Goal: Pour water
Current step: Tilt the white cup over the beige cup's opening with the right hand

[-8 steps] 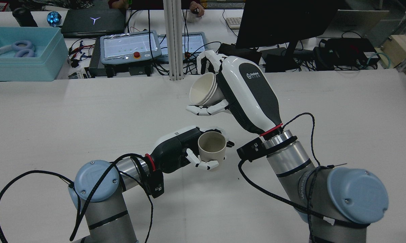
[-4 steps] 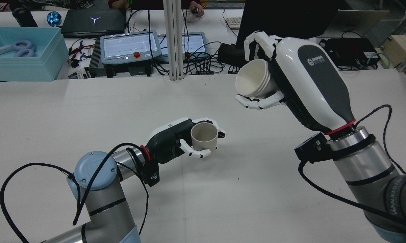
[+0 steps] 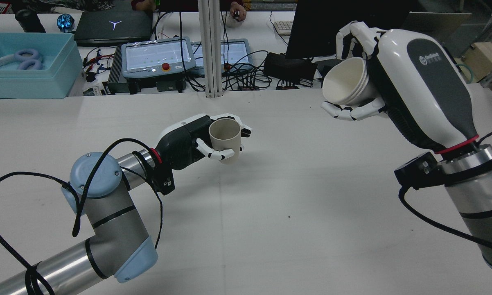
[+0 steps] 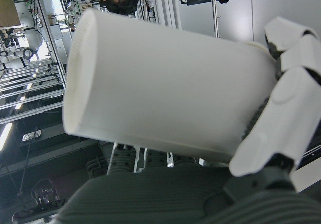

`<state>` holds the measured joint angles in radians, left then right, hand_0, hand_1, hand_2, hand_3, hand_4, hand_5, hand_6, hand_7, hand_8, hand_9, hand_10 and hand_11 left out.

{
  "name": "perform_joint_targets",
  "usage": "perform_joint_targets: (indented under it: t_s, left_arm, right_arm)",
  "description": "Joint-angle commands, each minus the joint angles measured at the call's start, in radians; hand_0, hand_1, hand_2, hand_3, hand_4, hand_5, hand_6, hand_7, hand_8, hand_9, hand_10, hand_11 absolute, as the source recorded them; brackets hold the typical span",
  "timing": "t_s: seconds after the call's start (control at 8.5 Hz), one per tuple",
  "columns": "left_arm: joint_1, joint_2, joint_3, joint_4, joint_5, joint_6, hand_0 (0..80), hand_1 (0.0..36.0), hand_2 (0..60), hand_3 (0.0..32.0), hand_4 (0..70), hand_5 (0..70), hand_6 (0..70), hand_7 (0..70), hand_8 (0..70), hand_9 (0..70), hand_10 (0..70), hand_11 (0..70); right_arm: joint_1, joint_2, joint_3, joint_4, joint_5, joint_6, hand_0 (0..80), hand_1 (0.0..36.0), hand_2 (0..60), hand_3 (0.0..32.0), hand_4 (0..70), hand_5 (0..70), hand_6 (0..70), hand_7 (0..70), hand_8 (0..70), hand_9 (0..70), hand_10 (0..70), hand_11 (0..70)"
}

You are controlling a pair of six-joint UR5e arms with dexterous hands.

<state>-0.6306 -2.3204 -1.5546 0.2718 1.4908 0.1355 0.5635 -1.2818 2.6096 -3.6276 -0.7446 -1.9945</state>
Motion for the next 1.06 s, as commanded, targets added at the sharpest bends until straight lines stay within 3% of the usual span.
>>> perform_joint_targets:
  t_s: [0.0,0.35,0.59,0.94]
  left_arm:
    - [-0.017,0.007,-0.030,0.004,0.006,-0.004,80.0,36.0,60.0,0.0,22.5,70.0,29.5,27.5,20.5,23.7,22.1,35.7]
    - [-0.032,0.134,-0.160,0.026,0.005,-0.017,77.9,36.0,60.0,0.0,21.4,70.0,28.2,26.4,19.7,22.6,21.6,35.1]
    - [-0.021,0.212,-0.249,0.027,0.003,-0.007,78.4,36.0,60.0,0.0,20.9,70.0,27.8,26.2,19.2,22.1,21.5,34.9]
    - [0.007,0.213,-0.298,0.046,0.005,-0.001,78.4,36.0,60.0,0.0,20.6,70.0,27.4,26.0,18.9,21.6,21.4,34.8]
  right_arm:
    - [0.047,-0.040,0.000,-0.002,0.008,0.005,49.0,17.2,36.6,0.0,9.9,70.0,51.3,67.4,36.4,50.3,47.6,68.3]
    - [0.039,-0.041,-0.080,0.010,0.014,0.054,47.8,15.5,34.2,0.0,10.0,70.0,51.0,66.1,36.3,50.1,47.4,67.9]
    - [0.036,-0.037,-0.094,0.012,0.066,0.088,47.8,15.4,33.8,0.0,9.5,70.0,50.8,66.2,36.6,50.5,47.9,68.6]
    - [0.038,-0.037,-0.102,0.020,0.103,0.115,47.7,14.9,33.6,0.0,9.6,70.0,51.1,66.5,37.1,51.1,48.7,69.7]
